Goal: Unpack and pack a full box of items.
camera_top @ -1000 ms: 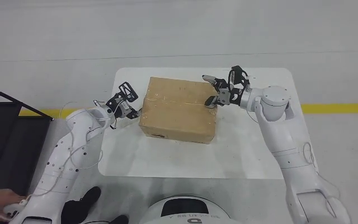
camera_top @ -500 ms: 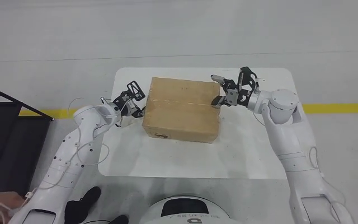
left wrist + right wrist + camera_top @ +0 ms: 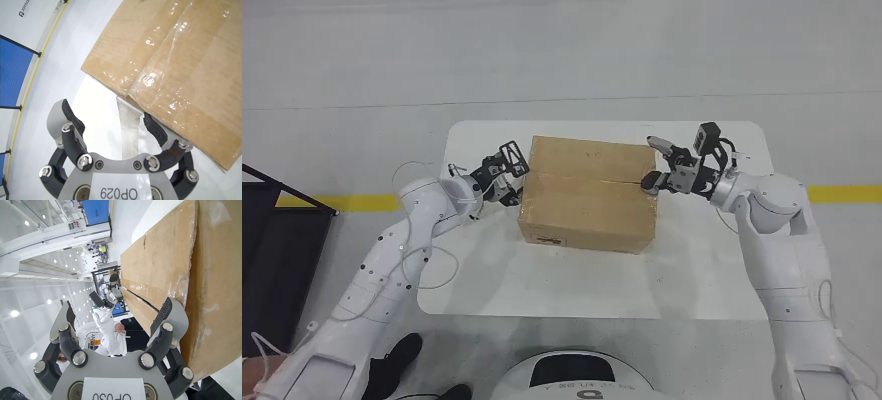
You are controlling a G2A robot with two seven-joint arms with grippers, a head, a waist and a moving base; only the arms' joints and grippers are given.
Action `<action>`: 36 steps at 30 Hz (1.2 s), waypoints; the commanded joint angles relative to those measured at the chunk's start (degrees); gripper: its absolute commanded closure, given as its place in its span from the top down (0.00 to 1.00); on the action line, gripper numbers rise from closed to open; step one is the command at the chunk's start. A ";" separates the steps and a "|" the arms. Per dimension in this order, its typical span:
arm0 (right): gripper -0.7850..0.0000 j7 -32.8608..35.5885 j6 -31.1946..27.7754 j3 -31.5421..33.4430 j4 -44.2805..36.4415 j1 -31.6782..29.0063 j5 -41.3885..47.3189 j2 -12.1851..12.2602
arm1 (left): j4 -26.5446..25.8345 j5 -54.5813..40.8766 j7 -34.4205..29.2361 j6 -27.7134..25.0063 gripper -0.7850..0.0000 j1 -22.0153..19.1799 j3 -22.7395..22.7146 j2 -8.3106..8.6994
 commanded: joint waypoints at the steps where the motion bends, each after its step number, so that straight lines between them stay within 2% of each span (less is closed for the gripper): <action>1: 1.00 0.42 -1.33 1.52 0.03 -0.65 1.87 0.18 | 0.34 -0.19 -0.27 0.48 1.00 -0.81 1.23 -0.38; 4: 1.00 3.83 -2.99 2.83 0.45 -1.19 4.41 0.50 | 1.33 -0.68 0.21 0.97 1.00 -2.10 2.72 -0.94; 11: 1.00 3.83 -2.99 2.83 0.45 -1.19 4.41 0.50 | 4.55 -1.42 2.59 2.91 1.00 -5.29 5.89 -2.37; 16: 1.00 3.83 -2.99 2.83 0.45 -1.19 4.41 0.50 | 5.69 -2.14 4.00 4.17 1.00 -5.28 5.15 -2.54; 20: 1.00 0.65 -2.72 0.68 -0.96 -1.01 0.94 0.52 | 4.79 -1.90 4.70 4.49 1.00 -2.54 1.46 -1.58; 28: 1.00 0.16 -1.03 -3.12 1.50 1.99 -4.41 0.85 | 0.92 -1.62 5.73 3.80 1.00 7.01 -8.91 1.10; 36: 1.00 -2.40 0.39 -5.72 4.31 4.68 -7.61 0.97 | -1.52 -5.09 6.32 4.07 1.00 11.49 -12.45 1.66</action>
